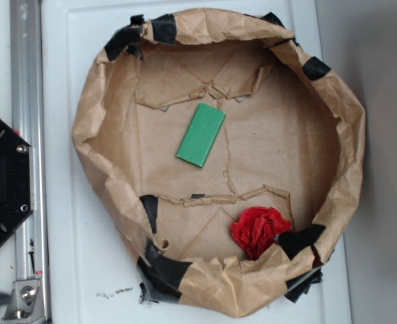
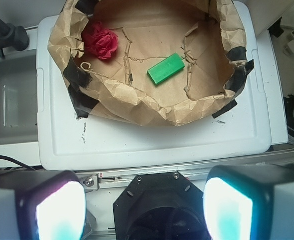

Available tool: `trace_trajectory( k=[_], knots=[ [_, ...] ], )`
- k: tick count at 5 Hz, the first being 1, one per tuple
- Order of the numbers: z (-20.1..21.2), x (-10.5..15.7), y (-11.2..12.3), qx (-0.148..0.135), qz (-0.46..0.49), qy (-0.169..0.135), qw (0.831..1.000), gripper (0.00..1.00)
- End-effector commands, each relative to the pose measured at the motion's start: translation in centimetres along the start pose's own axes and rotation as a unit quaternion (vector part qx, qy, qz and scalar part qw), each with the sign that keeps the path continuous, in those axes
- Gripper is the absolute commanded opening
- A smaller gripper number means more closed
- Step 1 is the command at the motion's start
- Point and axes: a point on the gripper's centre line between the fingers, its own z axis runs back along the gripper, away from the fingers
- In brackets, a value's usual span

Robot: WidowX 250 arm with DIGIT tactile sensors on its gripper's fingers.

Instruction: Grab the red paper.

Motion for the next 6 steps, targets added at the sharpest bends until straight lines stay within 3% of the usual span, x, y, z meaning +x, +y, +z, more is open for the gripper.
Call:
trace_trajectory(
  k=[1,2,3,4,5,6],
  knots=[
    [0.0,0.0,0.0,0.000,0.000,0.000,1.000,1.00],
    [-3.6,4.7,2.2,-0.008,0.103,-0.004,0.995,1.00],
    [-5.9,9.0,2.2,-0.048,0.177,0.000,0.983,1.00],
    [-9.5,12.2,1.8,-0.109,0.281,-0.012,0.953,1.00],
    [-14.4,15.4,1.2,-0.114,0.367,0.019,0.923,1.00],
    [-17.6,16.6,1.0,-0.112,0.411,0.052,0.903,1.00]
  ],
)
